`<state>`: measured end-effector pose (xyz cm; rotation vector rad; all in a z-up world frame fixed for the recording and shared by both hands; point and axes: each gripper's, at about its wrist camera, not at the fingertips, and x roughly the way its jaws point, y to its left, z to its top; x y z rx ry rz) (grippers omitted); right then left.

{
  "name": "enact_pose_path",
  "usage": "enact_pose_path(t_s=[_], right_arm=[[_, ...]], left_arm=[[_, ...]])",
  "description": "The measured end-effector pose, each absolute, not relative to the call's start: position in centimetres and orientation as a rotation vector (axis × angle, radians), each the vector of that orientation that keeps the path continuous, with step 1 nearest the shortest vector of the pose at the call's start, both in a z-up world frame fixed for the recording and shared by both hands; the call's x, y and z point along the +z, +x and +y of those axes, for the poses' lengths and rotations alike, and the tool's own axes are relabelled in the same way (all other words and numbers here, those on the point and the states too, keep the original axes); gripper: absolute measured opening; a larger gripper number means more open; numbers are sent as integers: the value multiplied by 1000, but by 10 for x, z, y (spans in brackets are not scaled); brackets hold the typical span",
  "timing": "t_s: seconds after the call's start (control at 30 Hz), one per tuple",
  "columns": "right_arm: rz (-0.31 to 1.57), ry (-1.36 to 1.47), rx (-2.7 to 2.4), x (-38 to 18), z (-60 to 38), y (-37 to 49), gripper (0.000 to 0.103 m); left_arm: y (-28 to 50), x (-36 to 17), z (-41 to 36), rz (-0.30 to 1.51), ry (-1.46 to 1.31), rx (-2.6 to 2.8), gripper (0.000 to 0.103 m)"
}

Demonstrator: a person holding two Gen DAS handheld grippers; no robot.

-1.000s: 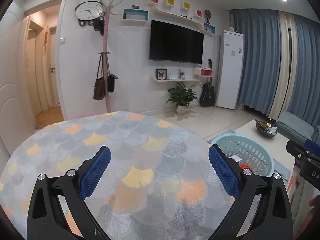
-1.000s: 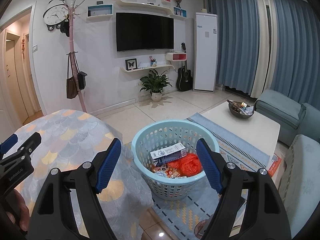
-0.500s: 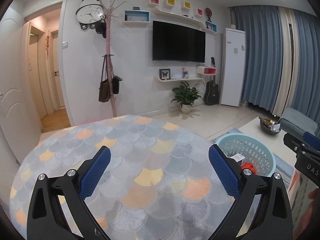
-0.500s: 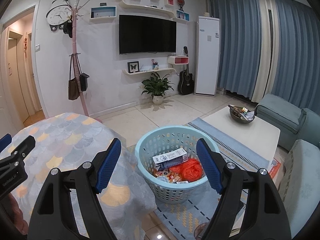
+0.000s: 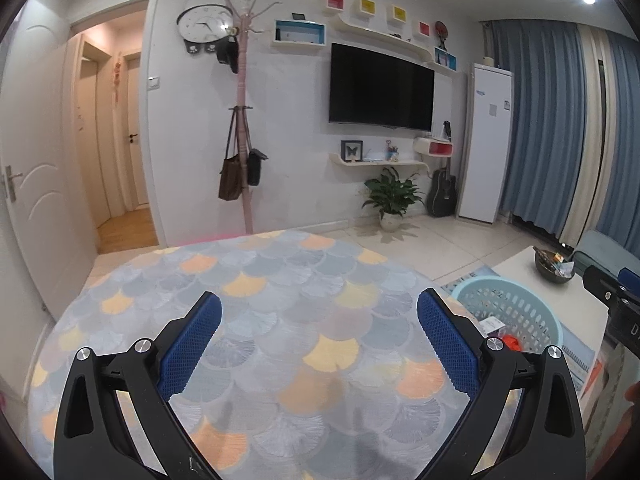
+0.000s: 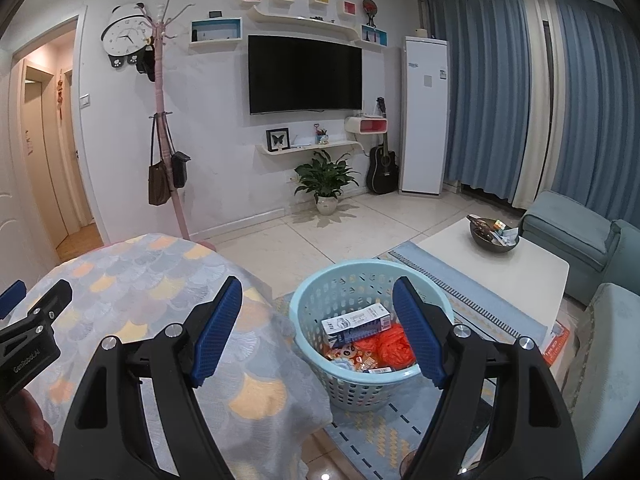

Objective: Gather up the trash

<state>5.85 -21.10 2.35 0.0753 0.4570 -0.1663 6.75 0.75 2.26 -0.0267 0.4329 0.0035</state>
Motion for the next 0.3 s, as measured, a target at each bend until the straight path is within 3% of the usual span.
enact_pose_path(t_s=[0.3], right_arm=[[458, 58, -145, 26, -198, 60, 74]], left_arm=[[68, 18, 25, 470, -77, -3, 96]])
